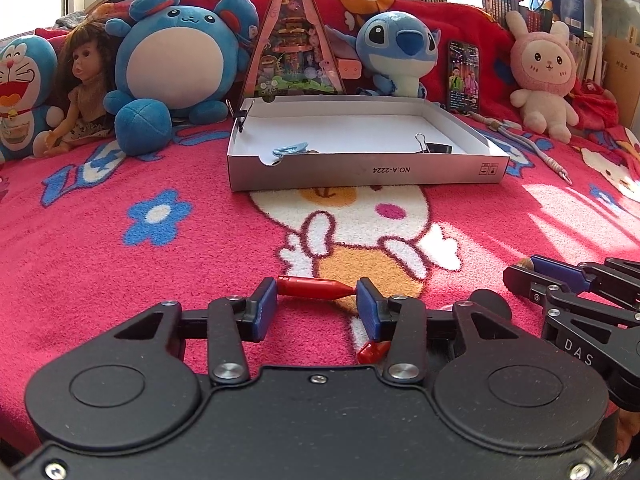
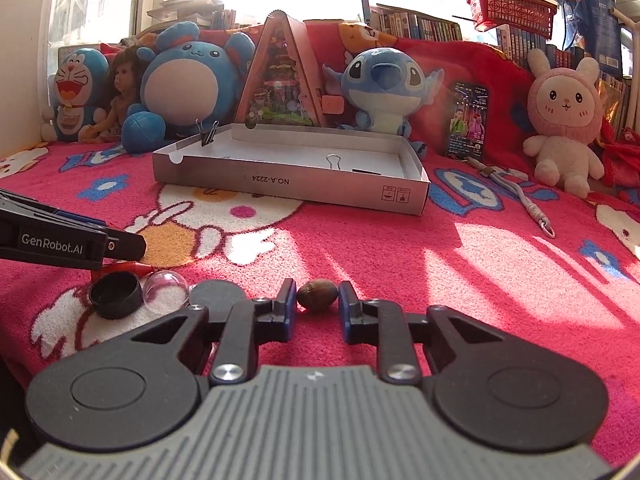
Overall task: Organize rigid objects
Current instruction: 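Grasp the red crayon with the left gripper while the right gripper grasps a brown acorn, then carry the red crayon in the left gripper and the acorn in the right gripper over the box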
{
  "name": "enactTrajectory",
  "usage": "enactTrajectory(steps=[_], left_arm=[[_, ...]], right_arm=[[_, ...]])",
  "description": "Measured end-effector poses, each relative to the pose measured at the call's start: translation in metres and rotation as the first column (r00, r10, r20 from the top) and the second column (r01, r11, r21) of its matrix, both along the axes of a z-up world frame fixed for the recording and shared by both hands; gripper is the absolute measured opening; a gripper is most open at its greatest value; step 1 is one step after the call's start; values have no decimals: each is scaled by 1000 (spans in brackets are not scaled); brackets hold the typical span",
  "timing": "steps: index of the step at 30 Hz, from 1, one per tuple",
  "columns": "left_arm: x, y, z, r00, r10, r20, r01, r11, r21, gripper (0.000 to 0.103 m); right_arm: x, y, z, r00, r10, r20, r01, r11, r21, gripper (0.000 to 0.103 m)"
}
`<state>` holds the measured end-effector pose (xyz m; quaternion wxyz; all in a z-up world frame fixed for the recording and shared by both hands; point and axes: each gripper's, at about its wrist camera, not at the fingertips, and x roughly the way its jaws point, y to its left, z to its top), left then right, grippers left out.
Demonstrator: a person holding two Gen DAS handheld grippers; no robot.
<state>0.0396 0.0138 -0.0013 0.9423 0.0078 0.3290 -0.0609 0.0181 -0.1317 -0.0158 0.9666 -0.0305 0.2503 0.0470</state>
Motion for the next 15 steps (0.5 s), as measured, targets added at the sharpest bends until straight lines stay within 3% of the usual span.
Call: enactTrajectory(steps=[15], left_arm=[[34,0,31,998,-4,63,7,999,-51,42]], right_arm=[[34,-12,19,998,-64,-13,65,992,107,26]])
